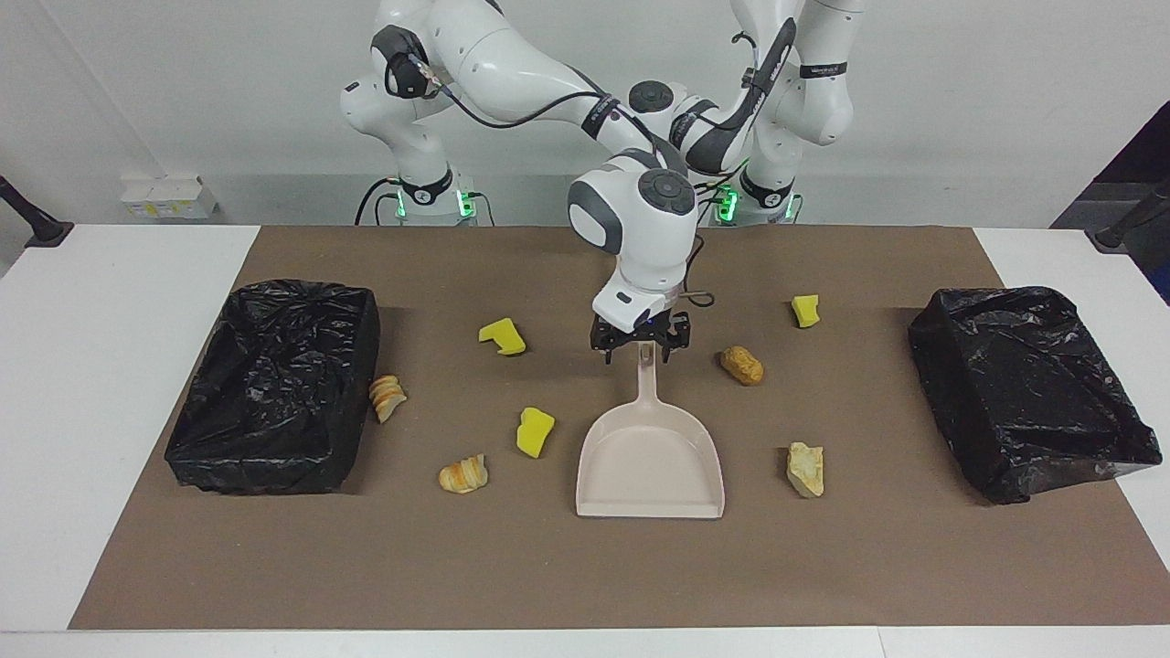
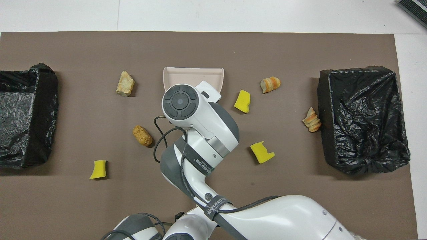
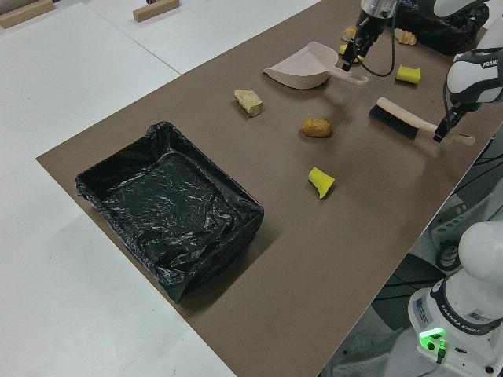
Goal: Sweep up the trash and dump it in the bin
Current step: 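Grasp the dustpan handle with the right gripper and lift it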
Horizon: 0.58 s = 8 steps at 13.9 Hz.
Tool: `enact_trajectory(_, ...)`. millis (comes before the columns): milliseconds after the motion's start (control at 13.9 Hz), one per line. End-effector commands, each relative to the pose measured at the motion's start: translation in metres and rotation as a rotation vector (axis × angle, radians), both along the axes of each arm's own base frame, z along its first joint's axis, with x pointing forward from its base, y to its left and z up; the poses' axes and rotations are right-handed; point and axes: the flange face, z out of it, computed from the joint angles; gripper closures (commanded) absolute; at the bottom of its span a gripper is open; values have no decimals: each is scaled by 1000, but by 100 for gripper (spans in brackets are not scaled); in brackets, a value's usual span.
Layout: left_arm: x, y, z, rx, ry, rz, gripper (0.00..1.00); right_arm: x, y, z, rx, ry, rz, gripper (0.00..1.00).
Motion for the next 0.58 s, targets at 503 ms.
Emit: enact_trajectory(503,-5,6,4,24,-80,58,37,-20,3,-32,23,-43,20,0)
